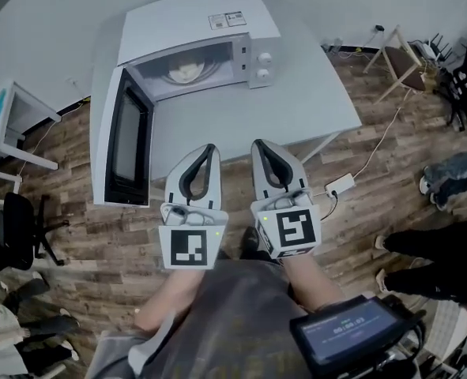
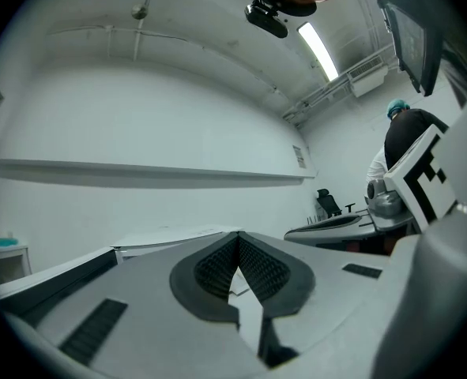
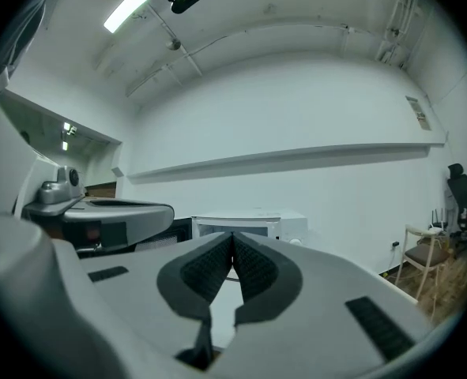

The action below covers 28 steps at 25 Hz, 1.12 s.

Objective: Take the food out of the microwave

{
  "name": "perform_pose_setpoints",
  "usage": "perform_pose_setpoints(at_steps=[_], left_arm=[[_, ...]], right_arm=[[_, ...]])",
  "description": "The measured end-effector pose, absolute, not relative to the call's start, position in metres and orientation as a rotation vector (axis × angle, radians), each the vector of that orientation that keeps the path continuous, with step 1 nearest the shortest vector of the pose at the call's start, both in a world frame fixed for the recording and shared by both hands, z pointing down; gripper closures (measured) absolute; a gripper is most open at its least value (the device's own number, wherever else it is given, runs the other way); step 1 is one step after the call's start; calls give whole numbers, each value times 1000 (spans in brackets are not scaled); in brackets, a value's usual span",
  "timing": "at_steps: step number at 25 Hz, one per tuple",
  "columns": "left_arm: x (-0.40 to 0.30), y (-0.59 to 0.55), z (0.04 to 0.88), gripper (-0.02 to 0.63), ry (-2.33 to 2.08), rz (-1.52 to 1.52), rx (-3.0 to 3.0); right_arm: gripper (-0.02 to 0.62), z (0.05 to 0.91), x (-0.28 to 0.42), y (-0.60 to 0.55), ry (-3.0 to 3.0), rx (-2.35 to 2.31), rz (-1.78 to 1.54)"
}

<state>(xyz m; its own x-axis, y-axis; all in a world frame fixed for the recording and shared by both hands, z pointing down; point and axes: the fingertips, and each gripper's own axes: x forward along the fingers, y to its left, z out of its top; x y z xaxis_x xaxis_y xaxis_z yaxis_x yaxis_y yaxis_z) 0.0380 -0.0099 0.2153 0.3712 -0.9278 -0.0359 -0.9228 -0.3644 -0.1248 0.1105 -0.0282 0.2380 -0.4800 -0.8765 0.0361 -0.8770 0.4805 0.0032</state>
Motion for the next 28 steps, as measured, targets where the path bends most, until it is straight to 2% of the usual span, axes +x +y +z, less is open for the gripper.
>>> perform_pose_setpoints(at_steps=[28], left_arm=[[-57, -149, 252, 600, 1957, -10, -2400]], right_arm=[[589, 276, 13, -177, -2711, 1300, 0]])
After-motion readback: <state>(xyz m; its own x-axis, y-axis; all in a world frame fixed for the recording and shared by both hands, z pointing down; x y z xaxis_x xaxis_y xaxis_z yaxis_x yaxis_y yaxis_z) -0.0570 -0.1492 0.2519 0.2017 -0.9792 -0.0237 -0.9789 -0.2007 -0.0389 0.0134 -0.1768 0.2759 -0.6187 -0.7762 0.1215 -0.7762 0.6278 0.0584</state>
